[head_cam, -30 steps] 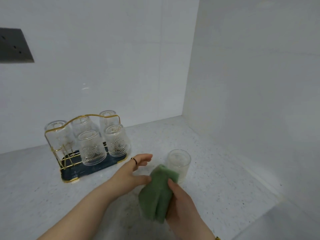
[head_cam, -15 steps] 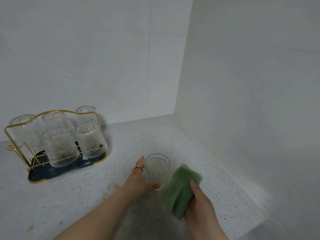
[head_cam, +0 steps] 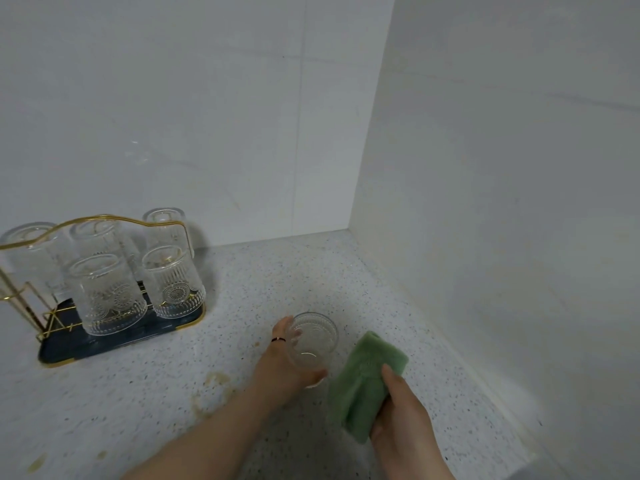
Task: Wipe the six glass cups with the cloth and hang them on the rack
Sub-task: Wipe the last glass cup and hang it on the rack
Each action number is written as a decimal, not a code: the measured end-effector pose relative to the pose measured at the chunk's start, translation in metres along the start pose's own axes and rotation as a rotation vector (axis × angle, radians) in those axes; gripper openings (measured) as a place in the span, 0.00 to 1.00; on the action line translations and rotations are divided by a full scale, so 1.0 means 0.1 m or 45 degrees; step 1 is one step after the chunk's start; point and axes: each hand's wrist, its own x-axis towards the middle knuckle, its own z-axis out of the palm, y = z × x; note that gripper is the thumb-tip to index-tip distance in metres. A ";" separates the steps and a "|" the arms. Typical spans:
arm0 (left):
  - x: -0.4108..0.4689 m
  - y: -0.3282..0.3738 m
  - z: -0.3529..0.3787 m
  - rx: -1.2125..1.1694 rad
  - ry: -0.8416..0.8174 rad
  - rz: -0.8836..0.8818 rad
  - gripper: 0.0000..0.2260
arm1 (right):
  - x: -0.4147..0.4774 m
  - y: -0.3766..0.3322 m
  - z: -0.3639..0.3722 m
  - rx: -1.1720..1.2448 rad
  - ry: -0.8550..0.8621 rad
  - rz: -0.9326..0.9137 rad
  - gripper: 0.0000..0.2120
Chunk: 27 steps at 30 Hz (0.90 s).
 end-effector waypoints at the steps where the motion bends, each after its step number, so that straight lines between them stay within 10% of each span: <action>1: -0.02 0.01 0.00 0.017 0.032 -0.002 0.44 | 0.00 0.00 0.01 0.003 0.001 -0.008 0.10; 11: -0.40 0.34 -0.60 -0.376 0.200 0.083 0.28 | -0.13 -0.03 0.37 -0.245 -0.044 -0.322 0.09; 21: -1.15 0.37 -1.72 -0.664 0.411 0.173 0.19 | -0.68 0.69 1.38 -0.768 -0.597 -0.559 0.07; 27: -1.55 0.23 -2.35 -0.724 0.611 0.143 0.31 | -0.98 1.24 1.79 -1.023 -0.893 -0.858 0.11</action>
